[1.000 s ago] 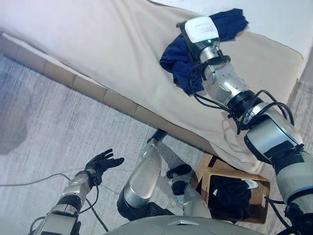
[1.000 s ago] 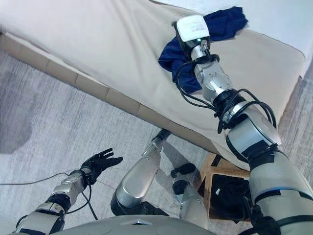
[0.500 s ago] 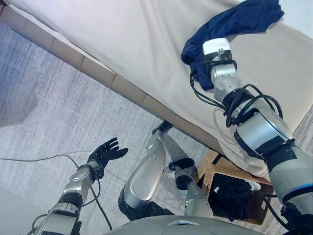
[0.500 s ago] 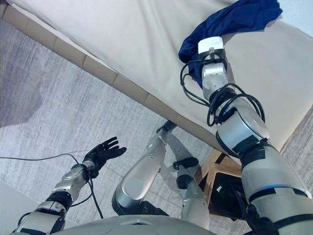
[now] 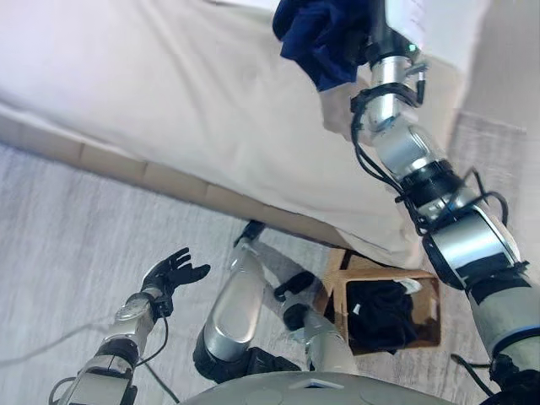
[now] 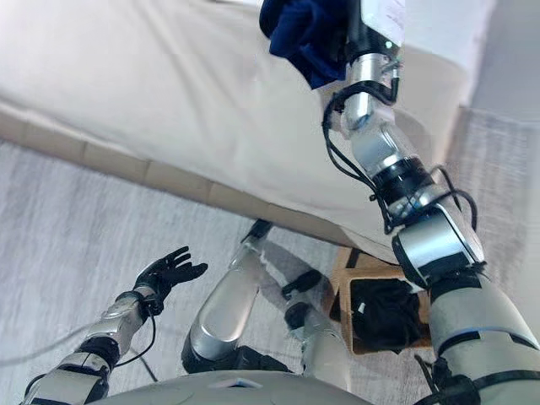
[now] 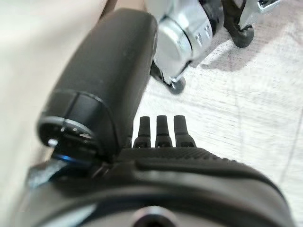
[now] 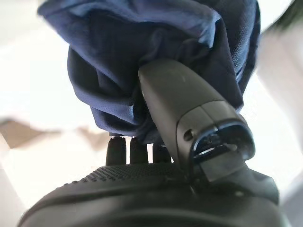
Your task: Pick up the clothes from the bed and place them into the basket
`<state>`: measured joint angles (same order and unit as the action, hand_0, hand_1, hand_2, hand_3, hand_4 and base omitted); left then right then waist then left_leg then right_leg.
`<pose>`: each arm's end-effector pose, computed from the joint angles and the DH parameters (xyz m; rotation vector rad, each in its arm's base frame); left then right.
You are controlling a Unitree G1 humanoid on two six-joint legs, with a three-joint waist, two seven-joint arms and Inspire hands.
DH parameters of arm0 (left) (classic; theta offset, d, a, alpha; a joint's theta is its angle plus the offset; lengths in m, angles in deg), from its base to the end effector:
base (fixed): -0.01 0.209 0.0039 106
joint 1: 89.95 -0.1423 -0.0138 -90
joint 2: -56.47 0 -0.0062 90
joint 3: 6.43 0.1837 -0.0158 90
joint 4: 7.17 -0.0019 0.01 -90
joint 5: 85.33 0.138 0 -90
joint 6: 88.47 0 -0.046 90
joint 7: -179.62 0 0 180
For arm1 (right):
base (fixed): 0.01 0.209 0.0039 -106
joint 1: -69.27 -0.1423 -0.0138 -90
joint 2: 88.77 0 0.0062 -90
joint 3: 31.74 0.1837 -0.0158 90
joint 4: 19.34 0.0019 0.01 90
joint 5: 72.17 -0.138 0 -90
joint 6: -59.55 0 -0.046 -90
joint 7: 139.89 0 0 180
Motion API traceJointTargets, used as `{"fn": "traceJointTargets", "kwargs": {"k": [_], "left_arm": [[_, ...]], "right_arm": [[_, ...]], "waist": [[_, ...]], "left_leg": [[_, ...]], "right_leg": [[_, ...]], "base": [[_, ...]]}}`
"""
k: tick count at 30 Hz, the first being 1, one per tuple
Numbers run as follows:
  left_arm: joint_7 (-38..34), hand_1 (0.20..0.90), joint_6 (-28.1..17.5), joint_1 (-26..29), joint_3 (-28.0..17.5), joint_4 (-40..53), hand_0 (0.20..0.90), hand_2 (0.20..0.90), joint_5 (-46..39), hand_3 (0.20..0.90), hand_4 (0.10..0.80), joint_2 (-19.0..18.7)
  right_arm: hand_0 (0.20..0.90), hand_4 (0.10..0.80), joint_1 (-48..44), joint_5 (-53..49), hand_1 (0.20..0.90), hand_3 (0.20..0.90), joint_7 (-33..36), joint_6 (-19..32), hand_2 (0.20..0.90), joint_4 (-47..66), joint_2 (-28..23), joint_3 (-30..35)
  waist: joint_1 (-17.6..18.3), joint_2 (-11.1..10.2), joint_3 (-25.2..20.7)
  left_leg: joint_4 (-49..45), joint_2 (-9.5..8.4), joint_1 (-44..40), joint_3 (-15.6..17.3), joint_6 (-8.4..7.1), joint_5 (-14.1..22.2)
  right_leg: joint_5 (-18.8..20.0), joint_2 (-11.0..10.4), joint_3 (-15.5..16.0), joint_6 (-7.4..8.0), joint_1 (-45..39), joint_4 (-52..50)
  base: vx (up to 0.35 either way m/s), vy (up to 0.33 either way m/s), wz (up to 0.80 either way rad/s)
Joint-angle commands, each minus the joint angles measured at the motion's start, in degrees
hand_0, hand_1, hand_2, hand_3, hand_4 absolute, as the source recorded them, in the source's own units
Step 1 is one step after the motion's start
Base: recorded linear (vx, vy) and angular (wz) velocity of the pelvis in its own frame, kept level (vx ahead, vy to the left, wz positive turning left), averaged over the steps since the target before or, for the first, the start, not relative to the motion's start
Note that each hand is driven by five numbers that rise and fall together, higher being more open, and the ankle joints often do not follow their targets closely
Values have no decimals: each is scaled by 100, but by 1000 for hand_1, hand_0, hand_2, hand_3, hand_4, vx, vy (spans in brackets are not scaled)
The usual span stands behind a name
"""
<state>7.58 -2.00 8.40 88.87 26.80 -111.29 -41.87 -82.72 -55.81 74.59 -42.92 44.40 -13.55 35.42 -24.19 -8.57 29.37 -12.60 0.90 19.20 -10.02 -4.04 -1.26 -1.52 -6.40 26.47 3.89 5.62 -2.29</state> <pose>0.1659 0.2744 -0.0564 -0.0269 0.7172 0.1638 0.3445 -0.1540 0.2528 -0.8636 -0.6742 -0.5411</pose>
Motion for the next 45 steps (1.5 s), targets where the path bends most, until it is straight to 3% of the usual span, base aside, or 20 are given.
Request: {"fn": "traceJointTargets", "kwargs": {"k": [1,6,14,20,22,25,26,36,43,45], "left_arm": [[-59,900,50,-614,24,-260,900,900,533,900,800,-62],[-98,900,425,-596,99,-425,900,900,1121,900,800,52],[62,900,661,-545,260,-566,900,900,1557,900,800,335],[141,900,597,-547,438,-661,900,900,1727,900,800,563],[149,900,614,-563,420,-696,900,900,1762,900,800,589],[196,900,665,-624,401,-747,900,900,1913,900,800,587],[200,900,694,-649,414,-752,900,900,1947,900,800,577],[204,900,771,-547,625,-763,900,900,1858,900,800,522],[22,900,507,241,975,-502,900,900,1176,900,800,510],[-38,900,314,499,1109,-283,900,900,818,900,800,536]], "right_arm": [[300,100,403,265,300,200,432,21,300,1034,-780,510],[300,100,1127,549,300,200,69,-30,300,1717,-1356,873],[300,100,2057,324,300,200,-497,130,300,1994,-2144,1571],[300,100,2786,176,300,200,-822,367,300,1860,-2222,2076],[385,199,2960,129,385,299,-991,422,385,1800,-2173,2138],[354,163,3136,225,354,263,-1259,389,354,1697,-2040,2135],[300,100,3188,205,300,200,-1354,349,300,1662,-2005,2114],[300,100,3396,446,300,200,-1566,73,300,891,-1787,1731],[300,100,2741,364,300,200,-1404,-85,300,319,-1825,1177],[300,100,2438,386,300,200,-1383,-280,300,-56,-1849,905]], "waist": [[438,59,-907],[1118,159,-1611],[1887,389,-2275],[2251,459,-2458],[2311,468,-2490],[2343,484,-2509],[2352,492,-2510],[2458,696,-2150],[2627,1028,-1207],[2686,1256,-807]], "left_leg": [[1119,-43,-921,544,462,233],[1293,-40,-1620,1009,508,391],[1575,-10,-2271,1581,465,461],[1561,-7,-2568,1948,403,608],[1551,5,-2628,2043,380,633],[1524,35,-2682,2138,356,646],[1506,49,-2689,2151,351,648],[1082,214,-2284,2001,270,611],[534,238,-1306,1717,224,492],[369,183,-929,1643,222,427]], "right_leg": [[-98,-72,-444,230,-420,-336],[-20,36,-932,237,-697,-1],[90,146,-1424,167,-909,292],[269,187,-1666,172,-1074,675],[289,208,-1680,163,-1078,710],[267,229,-1622,138,-1101,694],[255,241,-1622,124,-1104,683],[91,305,-1717,-41,-749,323],[-195,202,-1707,-248,248,-585],[-313,157,-1723,-315,689,-951]], "base": [[99,-52,-38],[82,-54,-63],[51,-61,-45],[29,-64,-45],[41,-96,-30],[49,-120,-35],[58,-135,-17],[-17,-125,-5],[-235,-72,2],[-237,-18,1]]}}
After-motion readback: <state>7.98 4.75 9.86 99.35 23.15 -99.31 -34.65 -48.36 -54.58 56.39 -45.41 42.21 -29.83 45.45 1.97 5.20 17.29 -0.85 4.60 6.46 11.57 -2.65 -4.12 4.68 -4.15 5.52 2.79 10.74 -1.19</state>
